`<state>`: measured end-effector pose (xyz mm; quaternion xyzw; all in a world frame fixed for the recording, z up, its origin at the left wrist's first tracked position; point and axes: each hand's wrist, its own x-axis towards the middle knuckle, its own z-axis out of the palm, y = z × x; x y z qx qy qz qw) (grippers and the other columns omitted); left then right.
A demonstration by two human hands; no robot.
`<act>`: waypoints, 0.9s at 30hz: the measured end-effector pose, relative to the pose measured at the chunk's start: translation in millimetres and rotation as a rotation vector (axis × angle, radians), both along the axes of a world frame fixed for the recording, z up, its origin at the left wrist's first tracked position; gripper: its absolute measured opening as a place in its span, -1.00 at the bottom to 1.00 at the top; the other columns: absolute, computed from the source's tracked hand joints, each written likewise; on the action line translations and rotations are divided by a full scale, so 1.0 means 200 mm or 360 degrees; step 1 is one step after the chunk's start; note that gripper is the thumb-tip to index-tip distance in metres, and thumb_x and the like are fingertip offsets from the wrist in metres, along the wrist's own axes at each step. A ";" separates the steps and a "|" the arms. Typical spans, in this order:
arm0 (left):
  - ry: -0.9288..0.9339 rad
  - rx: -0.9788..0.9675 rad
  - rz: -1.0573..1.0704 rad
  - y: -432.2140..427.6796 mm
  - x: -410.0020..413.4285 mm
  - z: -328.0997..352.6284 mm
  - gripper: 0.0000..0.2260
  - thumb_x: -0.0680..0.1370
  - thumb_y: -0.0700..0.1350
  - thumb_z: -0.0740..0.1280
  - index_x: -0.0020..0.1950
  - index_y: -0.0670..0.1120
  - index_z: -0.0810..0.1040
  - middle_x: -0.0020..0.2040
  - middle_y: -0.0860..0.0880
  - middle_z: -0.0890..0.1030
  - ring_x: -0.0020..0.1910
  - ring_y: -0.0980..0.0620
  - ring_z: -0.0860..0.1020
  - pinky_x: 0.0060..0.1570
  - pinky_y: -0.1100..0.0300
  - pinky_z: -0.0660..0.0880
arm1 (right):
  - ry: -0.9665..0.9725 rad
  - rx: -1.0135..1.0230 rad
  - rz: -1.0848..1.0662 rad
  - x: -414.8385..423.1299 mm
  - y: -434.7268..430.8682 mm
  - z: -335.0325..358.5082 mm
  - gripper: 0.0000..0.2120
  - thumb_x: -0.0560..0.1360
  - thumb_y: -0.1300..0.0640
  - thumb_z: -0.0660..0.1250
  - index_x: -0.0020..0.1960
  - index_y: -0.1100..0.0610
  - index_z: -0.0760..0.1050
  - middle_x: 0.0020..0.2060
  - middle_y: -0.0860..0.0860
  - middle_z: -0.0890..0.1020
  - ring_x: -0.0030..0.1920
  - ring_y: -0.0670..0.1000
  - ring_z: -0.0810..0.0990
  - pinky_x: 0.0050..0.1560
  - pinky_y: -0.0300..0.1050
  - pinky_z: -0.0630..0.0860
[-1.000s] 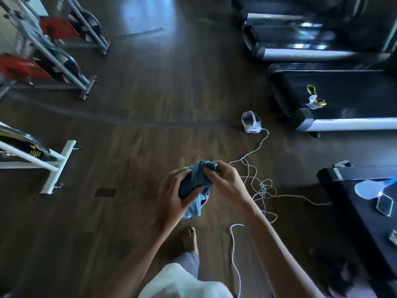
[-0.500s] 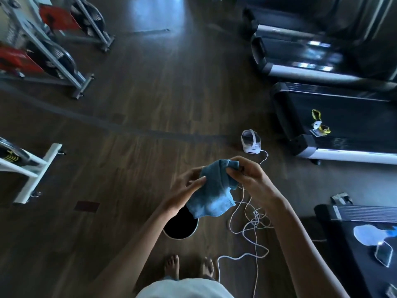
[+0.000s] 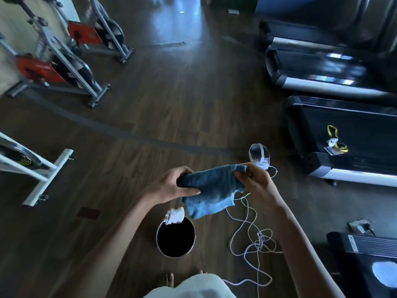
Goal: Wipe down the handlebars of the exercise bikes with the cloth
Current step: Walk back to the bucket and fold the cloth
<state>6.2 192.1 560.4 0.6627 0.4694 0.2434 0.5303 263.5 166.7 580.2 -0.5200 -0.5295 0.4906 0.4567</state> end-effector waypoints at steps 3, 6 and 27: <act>-0.0199 -0.0166 0.0023 0.00 -0.01 0.02 -0.66 0.26 0.04 0.58 -0.10 -0.08 0.60 -0.23 0.06 0.63 -0.22 0.16 0.59 -0.24 0.24 0.53 | 0.0114 -0.0008 0.0018 0.03 0.03 0.00 -0.73 0.43 0.09 0.37 -0.02 0.31 0.53 -0.22 0.12 0.60 -0.16 0.11 0.53 -0.11 0.06 0.46; -0.0545 -0.0209 0.0186 0.00 0.02 0.01 -0.59 0.24 0.01 0.55 0.01 -0.13 0.64 -0.13 0.04 0.64 -0.13 0.10 0.61 -0.26 0.24 0.52 | 0.0169 -0.0015 0.0031 0.04 0.05 0.00 -0.61 0.39 -0.09 0.48 -0.04 0.23 0.54 -0.19 0.11 0.61 -0.14 0.08 0.54 -0.13 0.00 0.48; -0.0826 -0.0813 0.0962 -0.07 0.03 -0.07 -0.72 0.63 0.03 0.26 0.25 -0.10 0.50 0.10 0.00 0.66 0.08 0.09 0.64 -0.05 0.17 0.58 | 0.0182 -0.0352 -0.0160 -0.17 0.10 -0.22 -0.68 0.43 -0.13 0.30 -0.02 0.11 0.49 -0.13 0.07 0.56 -0.08 0.01 0.49 0.01 0.07 0.43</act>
